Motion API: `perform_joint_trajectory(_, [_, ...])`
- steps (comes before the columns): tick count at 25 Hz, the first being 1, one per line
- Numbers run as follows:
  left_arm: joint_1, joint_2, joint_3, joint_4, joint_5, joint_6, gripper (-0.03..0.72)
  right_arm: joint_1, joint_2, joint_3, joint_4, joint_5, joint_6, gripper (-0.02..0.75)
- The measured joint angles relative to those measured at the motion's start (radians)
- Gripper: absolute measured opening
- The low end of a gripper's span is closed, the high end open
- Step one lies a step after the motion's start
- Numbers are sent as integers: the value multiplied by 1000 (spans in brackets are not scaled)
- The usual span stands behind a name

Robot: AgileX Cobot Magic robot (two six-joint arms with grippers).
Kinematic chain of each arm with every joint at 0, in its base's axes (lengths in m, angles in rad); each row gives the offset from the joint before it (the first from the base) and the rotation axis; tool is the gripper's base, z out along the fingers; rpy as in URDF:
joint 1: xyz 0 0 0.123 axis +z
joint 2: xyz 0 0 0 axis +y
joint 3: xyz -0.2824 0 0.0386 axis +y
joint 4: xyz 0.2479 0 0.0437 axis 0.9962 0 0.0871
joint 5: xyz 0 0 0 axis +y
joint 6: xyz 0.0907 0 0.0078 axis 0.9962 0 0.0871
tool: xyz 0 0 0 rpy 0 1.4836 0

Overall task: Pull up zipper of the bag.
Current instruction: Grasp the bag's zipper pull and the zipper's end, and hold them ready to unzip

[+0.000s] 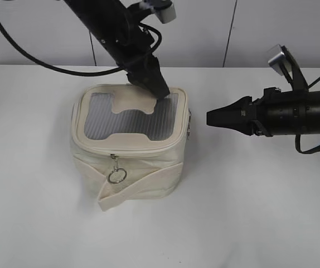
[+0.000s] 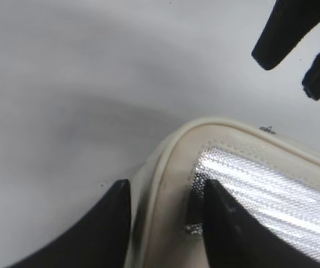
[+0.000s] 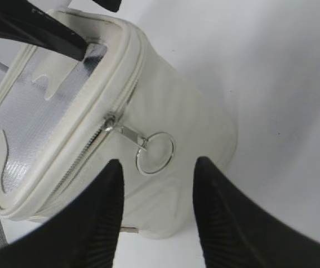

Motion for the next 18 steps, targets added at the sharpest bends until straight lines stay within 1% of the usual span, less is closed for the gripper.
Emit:
perform_joint_trajectory(4, [0, 17, -2, 3, 3, -4, 77, 0, 0, 0, -16, 8, 0, 337])
perform_joint_trajectory(5, [0, 17, -2, 6, 5, -5, 46, 0, 0, 0, -26, 9, -1, 337])
perform_joint_trajectory(9, [0, 17, -2, 9, 5, -9, 36, 9, 0, 0, -82, 4, -1, 337])
perform_joint_trajectory(11, [0, 17, -2, 9, 5, -11, 36, 35, 0, 0, -106, -25, -8, 339])
perform_joint_trajectory(15, [0, 17, -2, 9, 5, -17, 36, 134, 0, 0, -115, -151, -50, 359])
perform_joint_trajectory(18, [0, 17, -2, 8, 5, -21, 36, 198, 0, -10, -97, -263, -66, 363])
